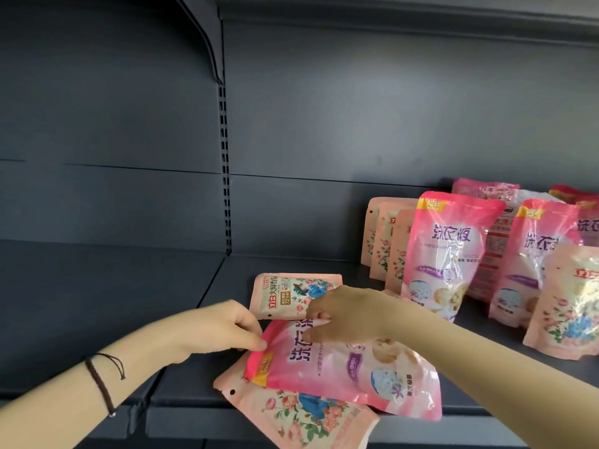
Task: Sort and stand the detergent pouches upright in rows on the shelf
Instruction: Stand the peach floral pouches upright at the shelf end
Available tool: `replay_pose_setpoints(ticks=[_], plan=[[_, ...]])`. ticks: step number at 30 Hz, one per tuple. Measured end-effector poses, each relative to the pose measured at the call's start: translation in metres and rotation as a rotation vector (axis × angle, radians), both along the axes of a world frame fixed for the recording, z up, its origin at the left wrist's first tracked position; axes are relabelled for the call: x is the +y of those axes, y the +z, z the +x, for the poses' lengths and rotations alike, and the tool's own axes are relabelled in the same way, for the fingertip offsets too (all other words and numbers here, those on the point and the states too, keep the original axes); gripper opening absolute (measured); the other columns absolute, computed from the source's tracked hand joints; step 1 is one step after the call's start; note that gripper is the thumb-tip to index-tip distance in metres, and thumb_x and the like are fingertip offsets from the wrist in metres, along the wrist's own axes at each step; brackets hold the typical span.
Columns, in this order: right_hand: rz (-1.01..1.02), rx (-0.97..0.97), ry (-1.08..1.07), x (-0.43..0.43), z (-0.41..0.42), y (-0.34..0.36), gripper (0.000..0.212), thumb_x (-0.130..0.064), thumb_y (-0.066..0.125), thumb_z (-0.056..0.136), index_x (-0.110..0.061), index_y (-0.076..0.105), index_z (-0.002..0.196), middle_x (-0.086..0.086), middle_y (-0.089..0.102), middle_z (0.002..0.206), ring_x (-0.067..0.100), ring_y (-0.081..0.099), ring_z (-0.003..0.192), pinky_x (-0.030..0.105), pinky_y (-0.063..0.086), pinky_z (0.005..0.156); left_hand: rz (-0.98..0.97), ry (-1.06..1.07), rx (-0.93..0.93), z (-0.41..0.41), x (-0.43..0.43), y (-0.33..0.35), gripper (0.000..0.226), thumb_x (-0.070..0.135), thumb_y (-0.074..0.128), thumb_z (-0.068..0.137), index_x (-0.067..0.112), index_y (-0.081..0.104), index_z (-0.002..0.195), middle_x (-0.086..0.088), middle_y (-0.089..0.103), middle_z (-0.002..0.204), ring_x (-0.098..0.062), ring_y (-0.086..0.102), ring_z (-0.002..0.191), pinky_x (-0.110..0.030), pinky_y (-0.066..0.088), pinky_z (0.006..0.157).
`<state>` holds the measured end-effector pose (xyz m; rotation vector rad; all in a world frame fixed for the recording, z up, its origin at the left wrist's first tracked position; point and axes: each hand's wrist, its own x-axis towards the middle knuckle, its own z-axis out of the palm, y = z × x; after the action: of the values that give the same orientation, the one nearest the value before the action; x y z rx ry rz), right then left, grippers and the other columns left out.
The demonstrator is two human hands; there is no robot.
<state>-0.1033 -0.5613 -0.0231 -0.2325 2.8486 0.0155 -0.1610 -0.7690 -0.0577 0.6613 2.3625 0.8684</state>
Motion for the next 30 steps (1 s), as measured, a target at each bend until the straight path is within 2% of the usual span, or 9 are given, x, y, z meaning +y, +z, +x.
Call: replay_pose_setpoints(ticks=[3,7,10,13,16,20,22,24,30], plan=[[-0.027,0.009,-0.025,0.002,-0.002,0.0,0.051,-0.053,0.044,0.093,-0.027,0.046,0.137,-0.002,0.05,0.136,0.02,0.05,0.12,0.038,0.045,0.097,0.037,0.082,0.094,-0.003,0.01,-0.006,0.014,0.025,0.067,0.088,0.025,0.073,0.076,0.009,0.07,0.091,-0.005,0.061,0.09,-0.023,0.046,0.084],[-0.207,0.002,-0.108,0.014,-0.005,0.004,0.053,-0.053,0.043,0.094,-0.022,0.048,0.136,0.003,0.052,0.134,0.021,0.053,0.118,0.036,0.045,0.099,0.067,0.151,0.273,-0.01,0.026,-0.008,0.014,0.022,0.056,0.095,0.018,0.066,0.085,-0.005,0.07,0.094,-0.012,0.06,0.078,-0.029,0.045,0.074],[-0.386,0.082,-0.233,0.026,-0.008,0.004,0.055,-0.056,0.04,0.094,-0.018,0.051,0.132,0.005,0.058,0.128,0.021,0.059,0.111,0.035,0.047,0.094,0.159,0.203,0.323,-0.017,0.039,-0.004,0.016,0.025,0.05,0.098,0.017,0.061,0.09,-0.005,0.068,0.098,-0.021,0.065,0.089,-0.037,0.052,0.076],[-0.462,0.157,-0.286,0.032,-0.009,-0.011,0.06,-0.057,0.043,0.093,-0.02,0.037,0.139,0.004,0.058,0.126,0.015,0.059,0.096,0.03,0.049,0.083,0.148,0.251,0.488,-0.021,0.06,-0.012,0.022,0.027,0.044,0.1,0.026,0.052,0.08,0.004,0.06,0.088,-0.014,0.059,0.072,-0.029,0.048,0.056],[-0.49,0.18,-0.258,0.031,-0.015,-0.026,0.051,-0.042,0.057,0.091,-0.02,0.045,0.135,-0.003,0.057,0.114,0.012,0.057,0.092,0.028,0.05,0.083,0.136,0.289,0.517,-0.028,0.073,-0.035,0.026,0.027,0.042,0.1,0.032,0.047,0.075,0.003,0.056,0.1,-0.016,0.06,0.081,-0.038,0.05,0.072],[-0.927,0.156,-0.46,0.044,-0.024,-0.011,0.066,-0.047,0.07,0.08,-0.019,0.048,0.136,-0.004,0.063,0.111,0.014,0.064,0.096,0.029,0.053,0.085,0.322,0.262,0.572,-0.036,0.076,-0.012,0.019,0.025,0.046,0.1,0.025,0.056,0.083,0.008,0.062,0.087,-0.009,0.059,0.077,-0.028,0.047,0.065],[-1.23,0.062,-0.492,0.056,-0.02,-0.004,0.056,-0.054,0.067,0.08,-0.016,0.063,0.12,0.007,0.072,0.108,0.026,0.068,0.102,0.041,0.053,0.095,0.405,0.212,0.709,-0.033,0.077,0.011,0.017,0.022,0.048,0.099,0.024,0.057,0.085,0.008,0.063,0.08,-0.004,0.059,0.075,-0.023,0.045,0.065],[-1.502,-0.031,-0.471,0.063,-0.008,0.002,0.047,-0.046,0.063,0.086,-0.008,0.068,0.112,0.012,0.071,0.111,0.027,0.067,0.105,0.04,0.052,0.095,0.483,0.158,0.802,-0.027,0.078,0.026,0.016,0.021,0.049,0.098,0.023,0.058,0.085,0.008,0.064,0.076,-0.004,0.059,0.077,-0.02,0.045,0.067],[-1.727,0.051,-0.392,0.074,0.016,0.01,0.052,-0.03,0.072,0.079,0.011,0.062,0.109,0.035,0.059,0.108,0.039,0.058,0.095,0.042,0.05,0.089,0.572,0.028,0.923,-0.012,0.091,0.05,0.014,0.024,0.049,0.097,0.021,0.059,0.089,0.009,0.062,0.073,-0.008,0.06,0.076,-0.023,0.047,0.067]])
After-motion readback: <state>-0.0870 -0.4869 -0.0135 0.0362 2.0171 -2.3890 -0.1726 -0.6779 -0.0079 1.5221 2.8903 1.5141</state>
